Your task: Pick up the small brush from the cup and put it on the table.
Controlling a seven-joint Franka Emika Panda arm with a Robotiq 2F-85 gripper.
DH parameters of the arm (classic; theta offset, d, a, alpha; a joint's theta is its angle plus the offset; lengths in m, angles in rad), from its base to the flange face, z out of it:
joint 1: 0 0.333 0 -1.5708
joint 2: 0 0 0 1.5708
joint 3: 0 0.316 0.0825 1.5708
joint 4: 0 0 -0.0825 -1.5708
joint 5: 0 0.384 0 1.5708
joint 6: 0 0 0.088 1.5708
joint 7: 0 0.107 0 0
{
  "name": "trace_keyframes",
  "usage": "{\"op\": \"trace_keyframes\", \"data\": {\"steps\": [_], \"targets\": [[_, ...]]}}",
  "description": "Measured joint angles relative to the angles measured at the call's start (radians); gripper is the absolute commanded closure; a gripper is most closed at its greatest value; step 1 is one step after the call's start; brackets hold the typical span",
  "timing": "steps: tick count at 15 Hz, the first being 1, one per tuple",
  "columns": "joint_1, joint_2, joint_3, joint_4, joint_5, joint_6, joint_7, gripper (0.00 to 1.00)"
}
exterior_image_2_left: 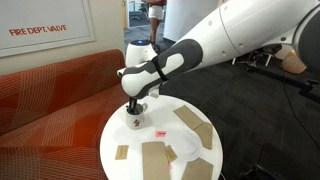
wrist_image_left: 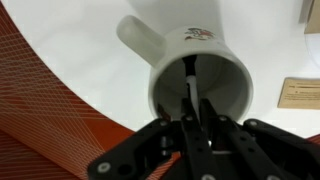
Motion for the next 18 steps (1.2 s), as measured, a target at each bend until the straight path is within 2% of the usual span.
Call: {"op": "trace_keyframes", "data": {"steps": [7,12,15,18], "targets": [[-0.057,-0.187,0.051,-0.153,0.060,0.035,-0.001,0.97],[-0.088,-0.356,0.060,-0.291,0.125,0.049,-0.001,0.97],[-0.089,-0.458,0.035,-0.362,0.137,0.046,0.041,0.97],[-0.084,-0.519,-0.020,-0.392,0.128,0.007,0.140,0.97]]}}
